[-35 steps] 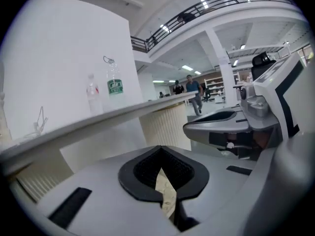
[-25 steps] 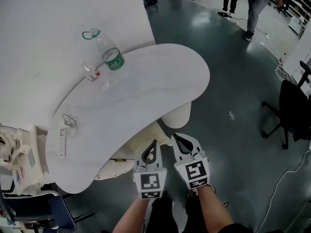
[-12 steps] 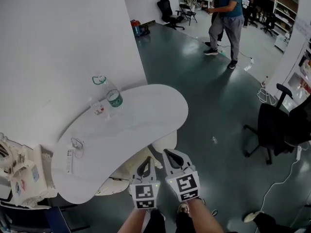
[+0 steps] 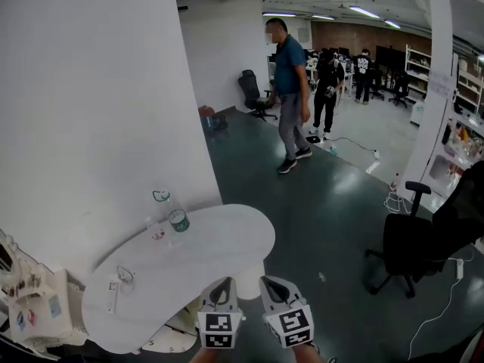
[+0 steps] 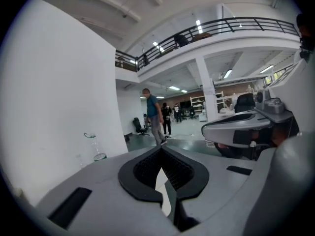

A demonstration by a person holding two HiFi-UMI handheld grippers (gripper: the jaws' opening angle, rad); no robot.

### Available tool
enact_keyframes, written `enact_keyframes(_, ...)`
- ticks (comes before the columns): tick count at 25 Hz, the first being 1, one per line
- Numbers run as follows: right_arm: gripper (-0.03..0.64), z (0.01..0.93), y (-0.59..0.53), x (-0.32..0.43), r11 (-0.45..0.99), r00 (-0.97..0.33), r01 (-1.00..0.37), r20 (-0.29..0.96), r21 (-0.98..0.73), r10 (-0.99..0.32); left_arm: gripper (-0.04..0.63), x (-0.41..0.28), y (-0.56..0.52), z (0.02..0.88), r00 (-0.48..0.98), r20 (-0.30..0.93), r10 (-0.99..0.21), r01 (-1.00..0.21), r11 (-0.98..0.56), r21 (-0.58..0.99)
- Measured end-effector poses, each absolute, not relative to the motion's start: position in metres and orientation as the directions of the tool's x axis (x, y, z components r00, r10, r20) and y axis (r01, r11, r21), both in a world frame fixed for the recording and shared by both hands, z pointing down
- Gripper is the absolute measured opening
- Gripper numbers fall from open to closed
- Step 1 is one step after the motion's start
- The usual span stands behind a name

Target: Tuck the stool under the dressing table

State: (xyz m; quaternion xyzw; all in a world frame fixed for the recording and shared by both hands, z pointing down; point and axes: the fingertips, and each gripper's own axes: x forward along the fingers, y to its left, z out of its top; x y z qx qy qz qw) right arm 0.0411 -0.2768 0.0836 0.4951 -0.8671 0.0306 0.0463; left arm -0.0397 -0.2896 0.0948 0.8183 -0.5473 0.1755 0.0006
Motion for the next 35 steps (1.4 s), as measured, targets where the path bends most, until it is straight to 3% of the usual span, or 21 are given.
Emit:
enact_keyframes(15,0.006,0.02,-0.228,0.137,0.354,-0.355,-0.935,-0.046,0.032,-0.934,0.006,0.044,-0.268,0.021,0.458,0.083,-0.885,-0.864,-0.465,-0.191)
enact_keyframes(35,0.006,-0.008,-0.227,0.142,0.336,-0.337,-0.941,-0.104,0.028,-0.936,0.005,0.066,-0.256,0.002,0.535,0.06,-0.843,-0.824,-0.536,-0.185)
